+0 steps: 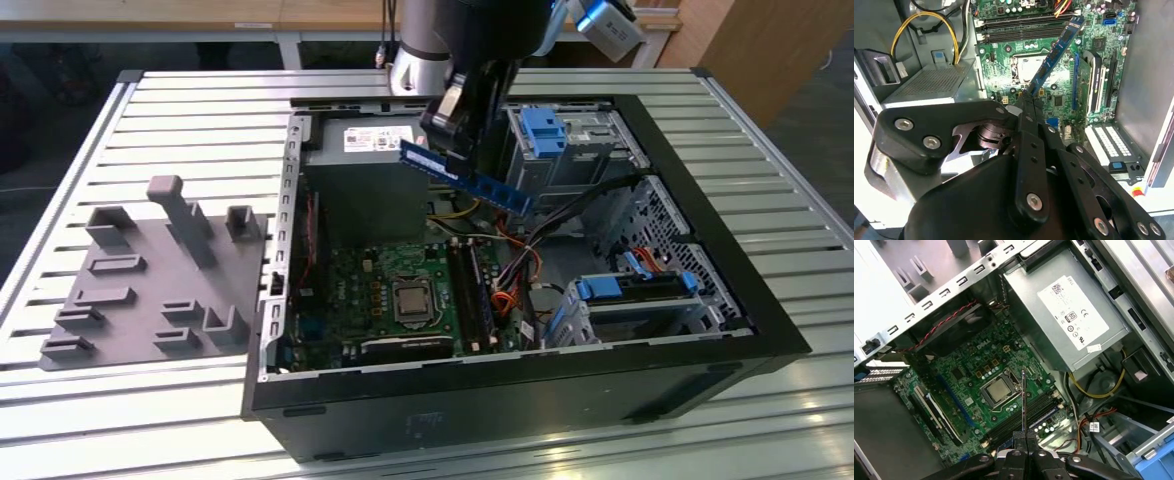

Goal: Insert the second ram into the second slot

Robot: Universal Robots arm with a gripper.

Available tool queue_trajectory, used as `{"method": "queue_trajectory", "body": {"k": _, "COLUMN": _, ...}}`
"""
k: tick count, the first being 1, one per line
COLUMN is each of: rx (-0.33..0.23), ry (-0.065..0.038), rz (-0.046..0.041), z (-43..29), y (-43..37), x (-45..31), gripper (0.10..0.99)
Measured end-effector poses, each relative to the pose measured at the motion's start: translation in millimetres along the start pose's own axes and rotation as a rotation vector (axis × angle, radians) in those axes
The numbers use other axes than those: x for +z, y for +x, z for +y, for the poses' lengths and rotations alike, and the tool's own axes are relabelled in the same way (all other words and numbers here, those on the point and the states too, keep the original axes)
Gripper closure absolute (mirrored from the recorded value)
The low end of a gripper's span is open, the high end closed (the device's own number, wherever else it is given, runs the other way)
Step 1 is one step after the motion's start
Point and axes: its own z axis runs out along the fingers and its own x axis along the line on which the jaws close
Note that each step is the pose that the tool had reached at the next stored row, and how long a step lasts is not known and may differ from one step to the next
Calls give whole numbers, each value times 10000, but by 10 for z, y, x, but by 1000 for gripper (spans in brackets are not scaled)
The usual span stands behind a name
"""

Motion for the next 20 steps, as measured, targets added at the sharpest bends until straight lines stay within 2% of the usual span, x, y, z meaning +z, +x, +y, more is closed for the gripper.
{"method": "queue_trajectory", "body": {"k": 20, "rx": 1167, "ry": -6, "rz": -39, "z": -2, "y": -2, "x": 1, "gripper": 973}}
